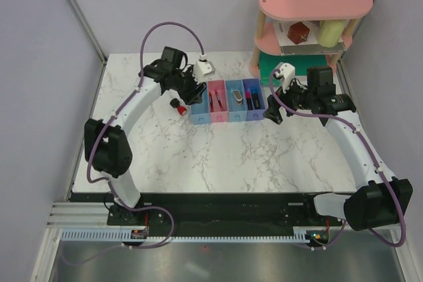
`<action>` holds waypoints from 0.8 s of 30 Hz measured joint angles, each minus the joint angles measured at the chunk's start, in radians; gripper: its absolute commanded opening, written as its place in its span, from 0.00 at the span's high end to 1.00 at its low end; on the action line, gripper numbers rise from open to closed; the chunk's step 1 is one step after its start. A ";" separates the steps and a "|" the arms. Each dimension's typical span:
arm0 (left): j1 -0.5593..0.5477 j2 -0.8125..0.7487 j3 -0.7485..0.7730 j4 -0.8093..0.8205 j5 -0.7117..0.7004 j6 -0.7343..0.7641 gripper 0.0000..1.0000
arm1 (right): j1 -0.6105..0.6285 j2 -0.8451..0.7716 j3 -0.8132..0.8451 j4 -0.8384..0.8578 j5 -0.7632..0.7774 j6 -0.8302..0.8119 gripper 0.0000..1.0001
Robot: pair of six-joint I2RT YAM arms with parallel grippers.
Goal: Sort the stationery into containers
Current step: Pick up the stationery from the center of the board, then place the stationery in the storage box.
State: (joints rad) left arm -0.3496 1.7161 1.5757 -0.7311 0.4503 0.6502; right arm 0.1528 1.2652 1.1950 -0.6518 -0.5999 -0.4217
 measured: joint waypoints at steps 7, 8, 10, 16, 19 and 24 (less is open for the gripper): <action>-0.058 0.235 0.089 0.000 -0.021 -0.007 0.82 | 0.000 0.000 0.000 0.000 0.007 -0.001 0.02; -0.058 0.258 0.095 -0.001 -0.032 -0.008 0.82 | 0.000 0.000 0.000 0.000 0.008 -0.001 0.02; -0.056 0.287 0.101 0.002 -0.054 -0.008 0.82 | 0.000 0.000 0.000 0.000 0.011 -0.001 0.02; -0.053 0.303 0.101 0.009 -0.080 -0.008 0.77 | 0.000 0.000 0.000 0.000 0.013 -0.001 0.02; -0.054 0.309 0.101 0.014 -0.080 -0.008 0.63 | 0.000 0.000 0.000 0.000 0.013 -0.001 0.02; -0.054 0.346 0.101 0.029 -0.084 -0.008 0.54 | 0.000 0.000 0.000 0.000 0.013 -0.001 0.02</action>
State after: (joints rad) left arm -0.4034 2.0621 1.6764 -0.7017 0.3668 0.6422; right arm 0.1528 1.2652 1.1950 -0.6518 -0.5873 -0.4229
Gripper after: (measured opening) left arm 0.606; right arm 0.982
